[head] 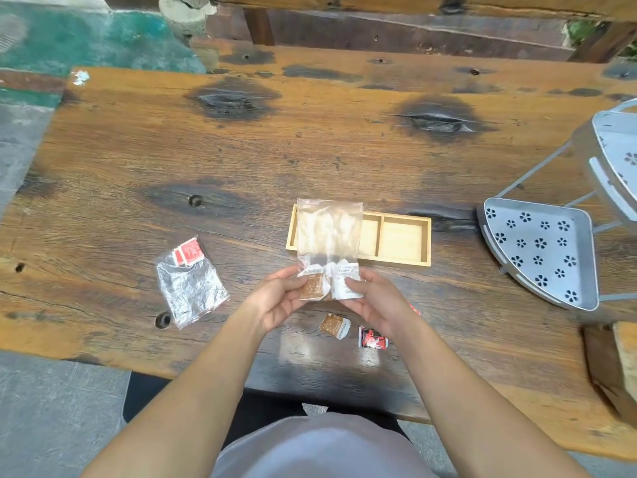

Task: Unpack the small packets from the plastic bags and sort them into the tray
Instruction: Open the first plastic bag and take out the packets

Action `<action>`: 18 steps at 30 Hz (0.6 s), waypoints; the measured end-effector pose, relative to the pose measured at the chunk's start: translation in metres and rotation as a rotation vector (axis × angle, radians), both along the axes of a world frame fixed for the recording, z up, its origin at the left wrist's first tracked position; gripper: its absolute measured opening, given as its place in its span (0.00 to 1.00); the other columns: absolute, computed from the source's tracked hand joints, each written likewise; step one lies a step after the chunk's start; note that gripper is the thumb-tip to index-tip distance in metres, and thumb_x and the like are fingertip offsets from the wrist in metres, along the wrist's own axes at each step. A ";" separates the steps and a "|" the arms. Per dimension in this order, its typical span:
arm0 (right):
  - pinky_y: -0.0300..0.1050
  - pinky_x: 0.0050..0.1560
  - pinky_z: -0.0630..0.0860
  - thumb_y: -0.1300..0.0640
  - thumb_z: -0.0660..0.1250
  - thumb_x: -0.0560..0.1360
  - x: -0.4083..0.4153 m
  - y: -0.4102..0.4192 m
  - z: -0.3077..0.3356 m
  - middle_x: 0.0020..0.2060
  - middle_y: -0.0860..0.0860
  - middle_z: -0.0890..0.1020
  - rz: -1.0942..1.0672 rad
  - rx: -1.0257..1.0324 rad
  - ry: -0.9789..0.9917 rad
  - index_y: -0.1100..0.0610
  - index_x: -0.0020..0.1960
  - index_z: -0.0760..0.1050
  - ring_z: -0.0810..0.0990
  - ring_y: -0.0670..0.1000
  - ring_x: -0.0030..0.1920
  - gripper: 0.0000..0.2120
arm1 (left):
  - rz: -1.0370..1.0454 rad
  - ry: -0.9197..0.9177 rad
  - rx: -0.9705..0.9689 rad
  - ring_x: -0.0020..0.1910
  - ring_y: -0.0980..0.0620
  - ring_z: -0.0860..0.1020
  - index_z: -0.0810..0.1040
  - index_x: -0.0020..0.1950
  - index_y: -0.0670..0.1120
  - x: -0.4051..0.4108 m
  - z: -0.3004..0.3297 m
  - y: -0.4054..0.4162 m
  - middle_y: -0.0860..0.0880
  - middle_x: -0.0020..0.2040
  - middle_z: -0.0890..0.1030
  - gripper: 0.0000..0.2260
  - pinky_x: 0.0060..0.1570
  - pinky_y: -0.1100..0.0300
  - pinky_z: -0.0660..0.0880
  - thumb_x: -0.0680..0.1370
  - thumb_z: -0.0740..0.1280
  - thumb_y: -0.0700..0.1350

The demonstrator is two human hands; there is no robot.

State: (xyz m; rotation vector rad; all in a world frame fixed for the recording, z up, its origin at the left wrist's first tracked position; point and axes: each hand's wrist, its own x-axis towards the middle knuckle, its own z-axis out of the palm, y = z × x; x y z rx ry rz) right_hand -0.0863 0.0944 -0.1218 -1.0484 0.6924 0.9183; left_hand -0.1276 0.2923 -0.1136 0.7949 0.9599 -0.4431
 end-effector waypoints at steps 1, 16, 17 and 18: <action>0.45 0.51 0.84 0.70 0.64 0.80 -0.001 0.002 0.000 0.59 0.59 0.84 0.012 0.003 0.022 0.61 0.65 0.76 0.85 0.56 0.56 0.15 | -0.004 0.008 0.000 0.43 0.43 0.87 0.74 0.68 0.36 -0.001 -0.001 0.002 0.36 0.51 0.86 0.19 0.39 0.53 0.85 0.78 0.64 0.27; 0.55 0.63 0.79 0.68 0.62 0.82 -0.007 0.059 -0.010 0.54 0.60 0.84 -0.083 -0.127 0.125 0.62 0.60 0.73 0.82 0.60 0.60 0.08 | -0.018 0.156 0.004 0.42 0.42 0.87 0.72 0.67 0.34 0.004 -0.039 0.051 0.35 0.49 0.86 0.20 0.37 0.51 0.85 0.76 0.68 0.27; 0.54 0.59 0.82 0.67 0.62 0.82 -0.007 0.062 -0.012 0.54 0.61 0.84 -0.082 -0.139 0.138 0.64 0.64 0.72 0.83 0.60 0.59 0.10 | -0.033 0.159 -0.001 0.42 0.42 0.87 0.73 0.66 0.33 0.006 -0.039 0.053 0.35 0.48 0.86 0.19 0.36 0.52 0.84 0.76 0.68 0.28; 0.52 0.55 0.84 0.66 0.62 0.82 -0.006 0.064 -0.012 0.55 0.62 0.84 -0.084 -0.145 0.144 0.66 0.66 0.71 0.84 0.61 0.58 0.13 | -0.055 0.153 -0.013 0.41 0.43 0.87 0.74 0.64 0.32 0.009 -0.040 0.055 0.36 0.47 0.87 0.16 0.36 0.53 0.84 0.77 0.68 0.28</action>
